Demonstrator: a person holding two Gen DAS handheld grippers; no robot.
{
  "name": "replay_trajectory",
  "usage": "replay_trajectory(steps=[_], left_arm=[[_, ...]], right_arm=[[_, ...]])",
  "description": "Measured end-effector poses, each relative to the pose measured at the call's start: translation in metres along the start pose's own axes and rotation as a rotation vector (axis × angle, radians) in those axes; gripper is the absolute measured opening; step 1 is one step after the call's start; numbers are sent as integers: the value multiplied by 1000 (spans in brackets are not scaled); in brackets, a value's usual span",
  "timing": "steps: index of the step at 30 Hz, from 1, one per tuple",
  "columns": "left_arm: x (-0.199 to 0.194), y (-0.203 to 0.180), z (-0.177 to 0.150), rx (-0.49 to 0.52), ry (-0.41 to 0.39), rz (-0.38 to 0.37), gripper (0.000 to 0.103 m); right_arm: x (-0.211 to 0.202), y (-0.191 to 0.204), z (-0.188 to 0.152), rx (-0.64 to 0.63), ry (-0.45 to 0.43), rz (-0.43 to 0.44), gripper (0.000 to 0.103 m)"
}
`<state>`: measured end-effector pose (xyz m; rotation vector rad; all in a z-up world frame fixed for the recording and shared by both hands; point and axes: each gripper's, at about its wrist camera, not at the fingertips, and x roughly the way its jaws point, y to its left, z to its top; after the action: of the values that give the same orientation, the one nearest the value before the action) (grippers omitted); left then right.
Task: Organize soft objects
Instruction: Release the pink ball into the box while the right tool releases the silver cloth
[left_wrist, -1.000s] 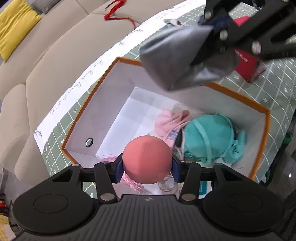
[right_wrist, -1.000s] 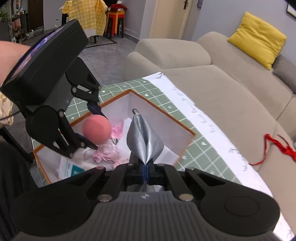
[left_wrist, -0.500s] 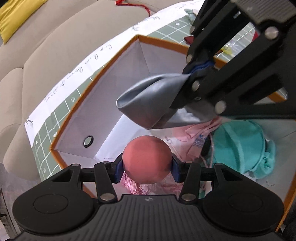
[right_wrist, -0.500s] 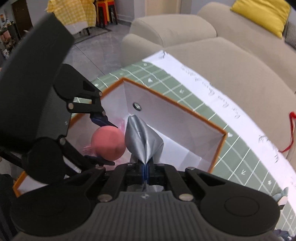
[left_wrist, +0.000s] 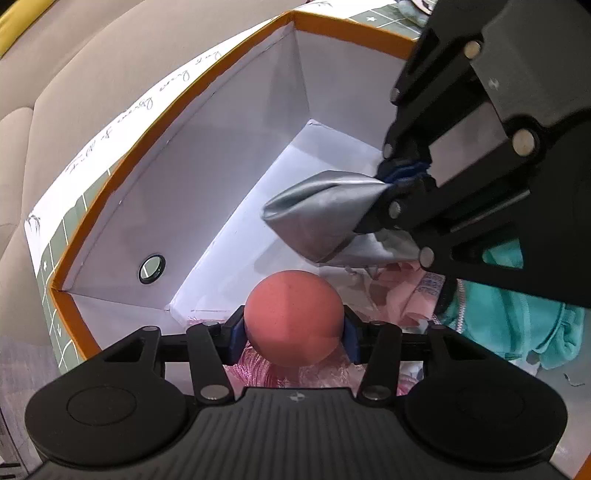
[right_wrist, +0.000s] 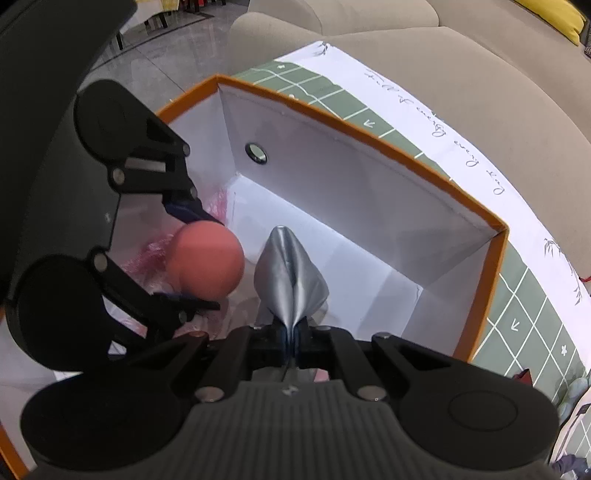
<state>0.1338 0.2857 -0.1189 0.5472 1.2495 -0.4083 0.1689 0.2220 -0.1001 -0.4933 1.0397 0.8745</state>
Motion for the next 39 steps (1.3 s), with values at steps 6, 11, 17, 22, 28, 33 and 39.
replay_trajectory(steps=[6,11,17,22,28,33,39], left_arm=[[1,3,0,-3,24,-11,62],[5,3,3,-1,32,4,69],[-2,0,2,-4,40,22,78],[-22,-5,1,-10,28,37,78],[-47,-9,-3,-18,17,66,79],[-67,-20,0,-5,11,96,79],[-91,-34,13,13,-19,120,80]], right_arm=[[11,-1,1,-10,30,-1,8],[10,-2,-1,-1,33,0,13],[4,0,1,-14,6,-17,24],[-10,1,3,-12,-28,-26,25],[-35,2,4,-19,-75,-34,26],[-60,0,1,-29,-110,-50,27],[-86,-8,-8,-26,-142,-70,27]])
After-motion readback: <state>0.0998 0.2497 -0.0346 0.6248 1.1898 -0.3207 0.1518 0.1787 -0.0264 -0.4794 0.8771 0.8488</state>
